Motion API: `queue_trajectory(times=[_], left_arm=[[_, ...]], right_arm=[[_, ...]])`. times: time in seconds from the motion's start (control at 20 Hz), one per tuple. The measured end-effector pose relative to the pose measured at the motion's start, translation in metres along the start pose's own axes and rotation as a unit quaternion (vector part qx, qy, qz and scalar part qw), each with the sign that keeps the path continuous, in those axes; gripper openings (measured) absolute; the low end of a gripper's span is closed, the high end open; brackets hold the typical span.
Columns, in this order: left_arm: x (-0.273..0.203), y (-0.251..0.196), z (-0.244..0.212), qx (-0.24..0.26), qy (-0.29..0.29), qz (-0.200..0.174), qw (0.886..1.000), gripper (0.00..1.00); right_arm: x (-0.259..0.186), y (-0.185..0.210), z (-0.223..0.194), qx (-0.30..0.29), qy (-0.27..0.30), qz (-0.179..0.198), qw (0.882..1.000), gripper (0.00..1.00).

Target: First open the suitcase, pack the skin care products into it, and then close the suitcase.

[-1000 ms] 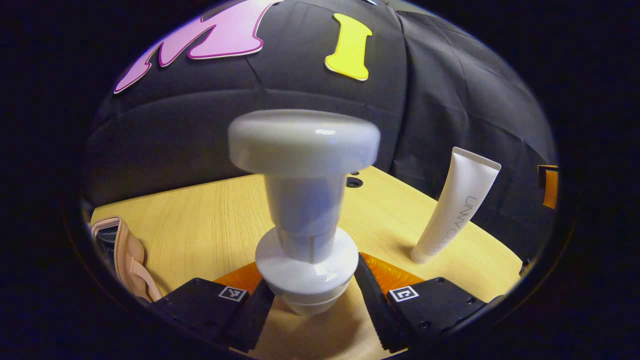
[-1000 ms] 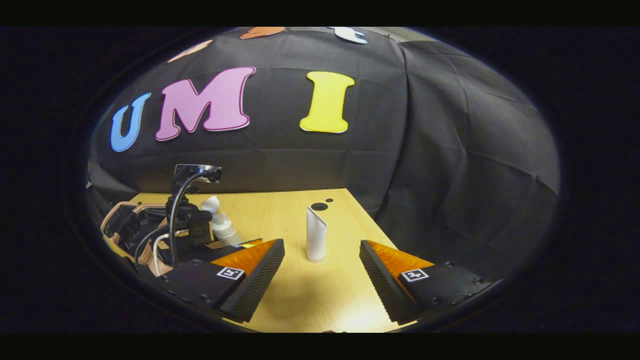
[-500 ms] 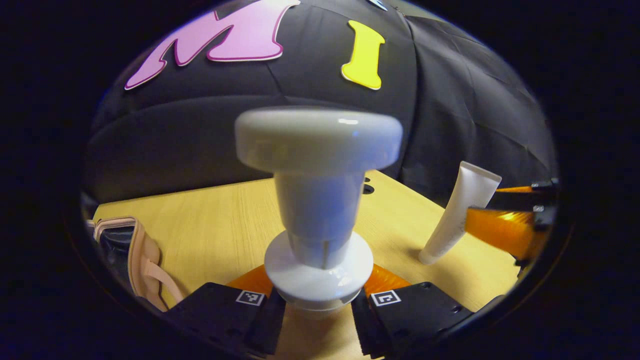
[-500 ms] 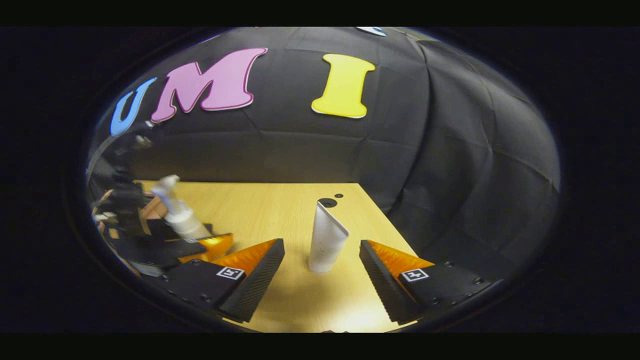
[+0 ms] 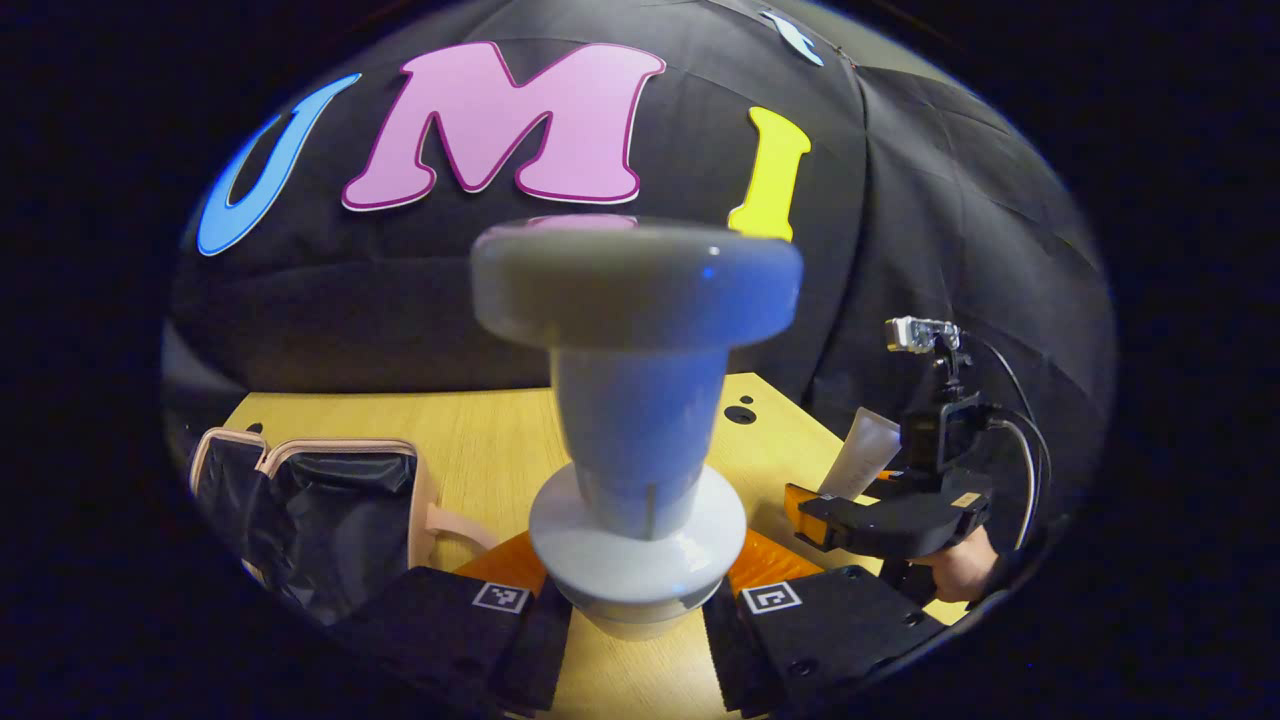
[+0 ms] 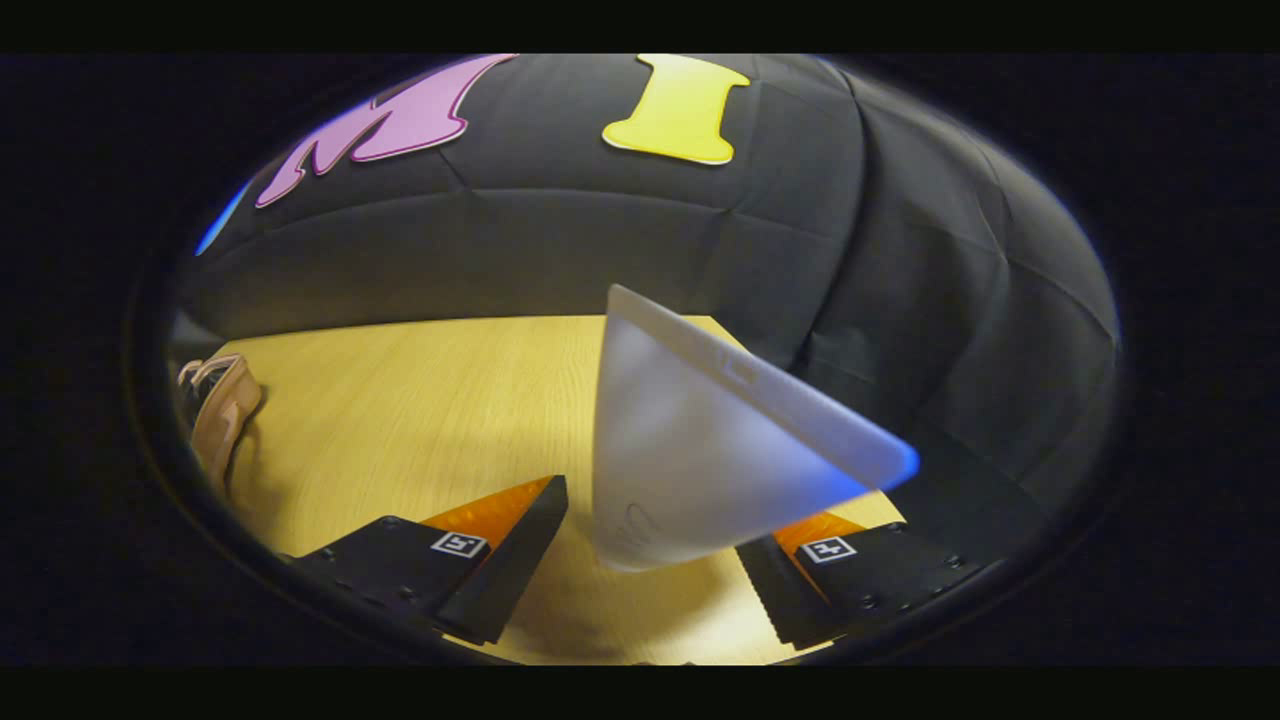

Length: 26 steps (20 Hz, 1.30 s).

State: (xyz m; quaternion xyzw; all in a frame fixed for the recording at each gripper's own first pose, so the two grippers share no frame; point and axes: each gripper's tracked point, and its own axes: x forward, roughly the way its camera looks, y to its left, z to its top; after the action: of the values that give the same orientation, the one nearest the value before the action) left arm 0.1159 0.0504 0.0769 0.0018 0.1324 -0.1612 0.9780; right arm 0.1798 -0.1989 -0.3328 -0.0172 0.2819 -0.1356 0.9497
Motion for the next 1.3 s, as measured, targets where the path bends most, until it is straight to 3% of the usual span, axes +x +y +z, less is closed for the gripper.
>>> queue_trajectory(times=[0.1, 0.35, 0.55, 0.8, 1.05, 1.3], left_arm=[[-0.017, 0.003, 0.002, 0.006, 0.003, 0.011, 1.000, 0.62], [-0.047, 0.018, 0.002, -0.007, 0.010, 0.034, 0.999, 0.62], [-0.063, 0.039, 0.003, -0.029, 0.003, 0.048, 0.998, 0.62], [-0.093, 0.094, 0.008, -0.052, 0.000, 0.080, 0.995, 0.62], [-0.123, 0.180, 0.003, -0.067, 0.020, 0.119, 0.990, 0.62], [-0.107, 0.239, -0.019, -0.084, 0.092, 0.104, 0.987, 0.63]], right_arm=[[0.007, -0.004, -0.002, 0.012, 0.003, -0.004, 1.000, 0.94], [0.016, 0.001, -0.004, 0.017, 0.007, 0.006, 1.000, 0.51], [-0.002, 0.014, 0.006, 0.001, -0.001, 0.023, 1.000, 0.39], [-0.062, 0.055, 0.047, -0.029, -0.043, 0.067, 0.996, 0.37], [-0.133, 0.120, 0.098, -0.043, -0.096, 0.132, 0.986, 0.37], [-0.188, 0.185, 0.139, -0.042, -0.137, 0.199, 0.970, 0.38]])
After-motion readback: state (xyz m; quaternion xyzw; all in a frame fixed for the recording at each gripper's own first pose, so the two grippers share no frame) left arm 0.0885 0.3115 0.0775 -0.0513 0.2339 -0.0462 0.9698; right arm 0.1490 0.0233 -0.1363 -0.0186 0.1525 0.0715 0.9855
